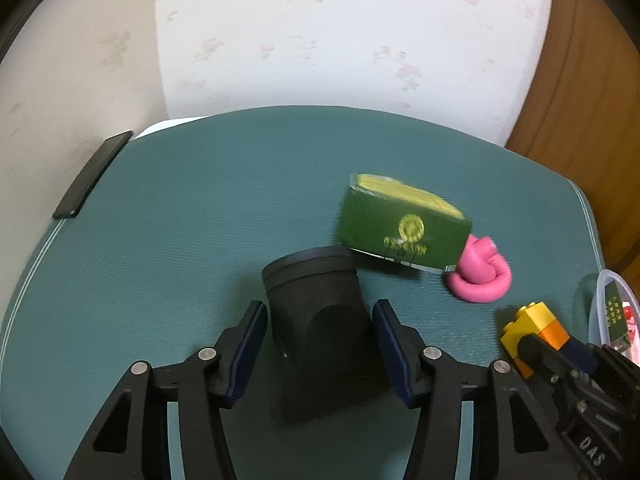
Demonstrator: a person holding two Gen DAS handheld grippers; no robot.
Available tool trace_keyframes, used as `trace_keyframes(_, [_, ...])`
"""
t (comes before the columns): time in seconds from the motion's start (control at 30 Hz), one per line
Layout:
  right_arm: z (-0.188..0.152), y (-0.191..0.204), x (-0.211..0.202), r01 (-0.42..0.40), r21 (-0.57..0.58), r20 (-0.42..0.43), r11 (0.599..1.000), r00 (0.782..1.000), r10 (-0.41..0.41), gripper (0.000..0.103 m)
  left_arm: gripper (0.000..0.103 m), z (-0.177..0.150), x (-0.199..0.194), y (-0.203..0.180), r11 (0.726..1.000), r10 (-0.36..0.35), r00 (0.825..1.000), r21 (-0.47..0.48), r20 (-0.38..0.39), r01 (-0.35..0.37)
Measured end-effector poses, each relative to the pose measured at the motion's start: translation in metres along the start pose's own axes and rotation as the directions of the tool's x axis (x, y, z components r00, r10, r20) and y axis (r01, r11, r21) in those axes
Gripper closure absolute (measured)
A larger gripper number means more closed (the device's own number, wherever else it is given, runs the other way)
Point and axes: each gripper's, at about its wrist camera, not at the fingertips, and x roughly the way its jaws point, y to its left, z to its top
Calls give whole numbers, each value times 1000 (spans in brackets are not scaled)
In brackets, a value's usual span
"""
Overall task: Organize objects
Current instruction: 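Lift the orange-and-yellow block with the right tool while the left tool grasps the black rubber nozzle, then carry the block and the black nozzle over the clear bowl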
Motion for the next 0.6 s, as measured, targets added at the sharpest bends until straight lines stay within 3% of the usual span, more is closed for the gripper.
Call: trace_keyframes(0.6, [-1, 5, -3, 1, -11, 16, 1000, 1000, -1, 70, 51, -12, -20, 19, 1000, 31, 999, -7, 35, -31])
